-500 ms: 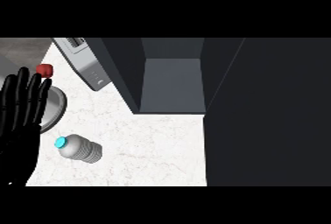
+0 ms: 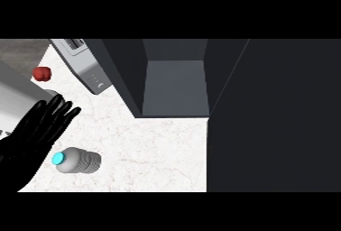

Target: Pick up the bottled water, place it into the cabinet and close the cabinet

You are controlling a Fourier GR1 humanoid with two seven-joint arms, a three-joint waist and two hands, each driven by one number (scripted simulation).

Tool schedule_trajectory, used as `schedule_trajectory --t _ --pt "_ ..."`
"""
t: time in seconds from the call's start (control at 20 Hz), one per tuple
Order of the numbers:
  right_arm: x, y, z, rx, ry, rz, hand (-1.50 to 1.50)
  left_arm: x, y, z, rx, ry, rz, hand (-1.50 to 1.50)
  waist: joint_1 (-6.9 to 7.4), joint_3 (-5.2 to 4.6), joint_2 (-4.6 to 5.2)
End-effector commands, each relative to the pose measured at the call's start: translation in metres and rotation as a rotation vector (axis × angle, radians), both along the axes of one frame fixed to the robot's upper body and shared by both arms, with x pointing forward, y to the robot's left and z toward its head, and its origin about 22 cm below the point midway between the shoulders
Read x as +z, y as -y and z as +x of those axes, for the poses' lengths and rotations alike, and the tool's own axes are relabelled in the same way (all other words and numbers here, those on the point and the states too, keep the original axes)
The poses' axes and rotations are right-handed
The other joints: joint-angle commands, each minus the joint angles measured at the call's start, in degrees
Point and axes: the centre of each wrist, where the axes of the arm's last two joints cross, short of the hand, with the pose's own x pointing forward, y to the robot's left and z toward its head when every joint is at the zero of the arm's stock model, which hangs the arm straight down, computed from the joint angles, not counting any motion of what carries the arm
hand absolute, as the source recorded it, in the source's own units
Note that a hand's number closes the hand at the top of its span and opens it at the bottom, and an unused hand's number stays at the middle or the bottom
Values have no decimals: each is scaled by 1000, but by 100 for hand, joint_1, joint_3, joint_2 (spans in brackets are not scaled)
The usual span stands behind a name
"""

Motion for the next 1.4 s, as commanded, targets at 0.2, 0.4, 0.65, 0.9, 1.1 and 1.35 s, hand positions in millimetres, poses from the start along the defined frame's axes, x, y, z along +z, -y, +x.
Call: schedule_trajectory --t 0.2,0.4,0.65,0.9,1.1,1.35 --pt "19 -5 -58 66 -138 48 -150 2 -97 -22 -205 -128 -19 -150 18 15 -53" --pt "35 9 -72 77 -130 43 -150 -4 -145 -22 -189 -171 -19 -150 12 20 -18" --pt "44 4 -101 77 -155 48 -150 -17 -140 -36 -185 -170 21 -150 25 22 -29" --pt "35 -7 -115 49 -143 50 -150 -33 -149 -24 -156 -204 35 -150 -24 19 -32" --pt "40 -2 -117 41 -144 46 -150 -36 -146 -13 -98 -211 24 -150 -5 20 -22" --pt "30 -1 -126 54 -142 20 -150 -77 -147 -4 -41 -250 51 -150 -63 14 -23"
